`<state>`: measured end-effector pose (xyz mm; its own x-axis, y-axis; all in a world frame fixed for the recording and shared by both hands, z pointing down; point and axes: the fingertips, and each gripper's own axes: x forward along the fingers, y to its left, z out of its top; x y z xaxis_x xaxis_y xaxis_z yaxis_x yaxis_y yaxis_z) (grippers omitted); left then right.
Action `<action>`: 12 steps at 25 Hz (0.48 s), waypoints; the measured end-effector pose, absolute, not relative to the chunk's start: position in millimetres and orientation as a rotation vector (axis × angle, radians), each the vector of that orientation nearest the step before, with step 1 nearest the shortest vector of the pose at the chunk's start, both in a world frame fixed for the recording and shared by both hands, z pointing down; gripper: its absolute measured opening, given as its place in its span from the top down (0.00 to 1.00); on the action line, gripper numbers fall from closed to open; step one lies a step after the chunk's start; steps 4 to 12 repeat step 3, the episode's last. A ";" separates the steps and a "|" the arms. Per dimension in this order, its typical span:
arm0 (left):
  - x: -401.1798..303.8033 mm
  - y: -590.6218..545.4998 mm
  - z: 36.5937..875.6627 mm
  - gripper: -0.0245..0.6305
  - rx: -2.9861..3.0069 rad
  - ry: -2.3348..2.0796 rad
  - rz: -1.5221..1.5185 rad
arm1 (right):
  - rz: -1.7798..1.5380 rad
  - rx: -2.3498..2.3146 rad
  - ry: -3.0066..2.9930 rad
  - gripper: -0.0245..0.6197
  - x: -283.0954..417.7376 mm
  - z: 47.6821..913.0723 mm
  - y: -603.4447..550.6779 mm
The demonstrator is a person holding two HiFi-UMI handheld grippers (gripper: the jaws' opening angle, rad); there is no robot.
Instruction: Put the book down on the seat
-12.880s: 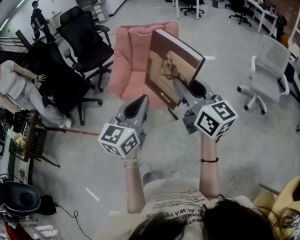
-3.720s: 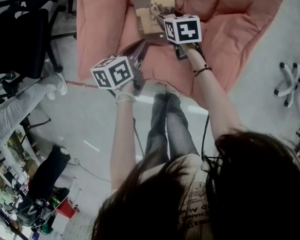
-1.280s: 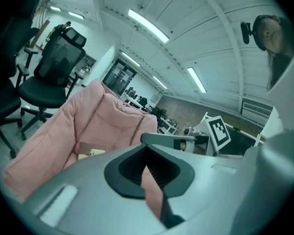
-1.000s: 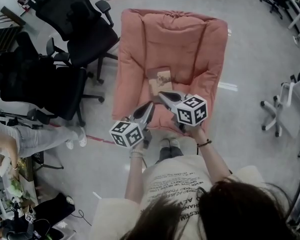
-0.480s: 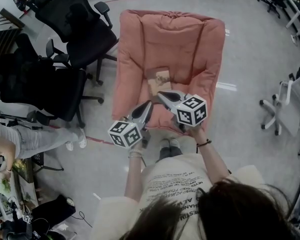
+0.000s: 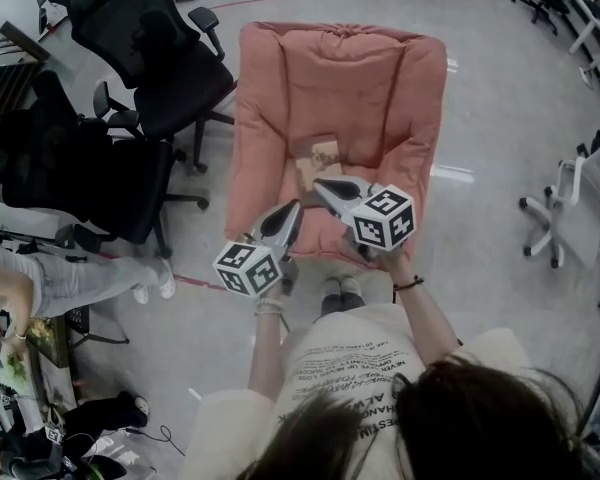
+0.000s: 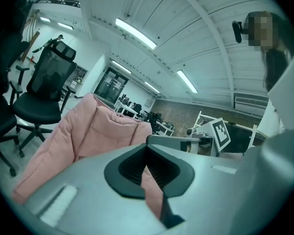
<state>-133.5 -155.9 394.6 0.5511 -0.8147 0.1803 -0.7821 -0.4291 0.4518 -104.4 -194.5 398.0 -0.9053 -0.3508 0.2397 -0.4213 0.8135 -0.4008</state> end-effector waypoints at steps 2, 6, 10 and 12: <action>-130.9 -155.4 390.8 0.98 2.313 -1.290 -0.089 | 0.676 0.613 -2.848 0.96 -101.4 395.5 -194.2; -129.4 -155.0 388.9 0.98 2.319 -1.291 -0.088 | 0.674 0.615 -2.850 0.96 -99.8 394.3 -194.0; -129.4 -155.0 388.9 0.98 2.319 -1.291 -0.088 | 0.674 0.615 -2.850 0.96 -99.8 394.3 -194.0; -129.4 -155.0 388.9 0.98 2.319 -1.291 -0.088 | 0.674 0.615 -2.850 0.96 -99.8 394.3 -194.0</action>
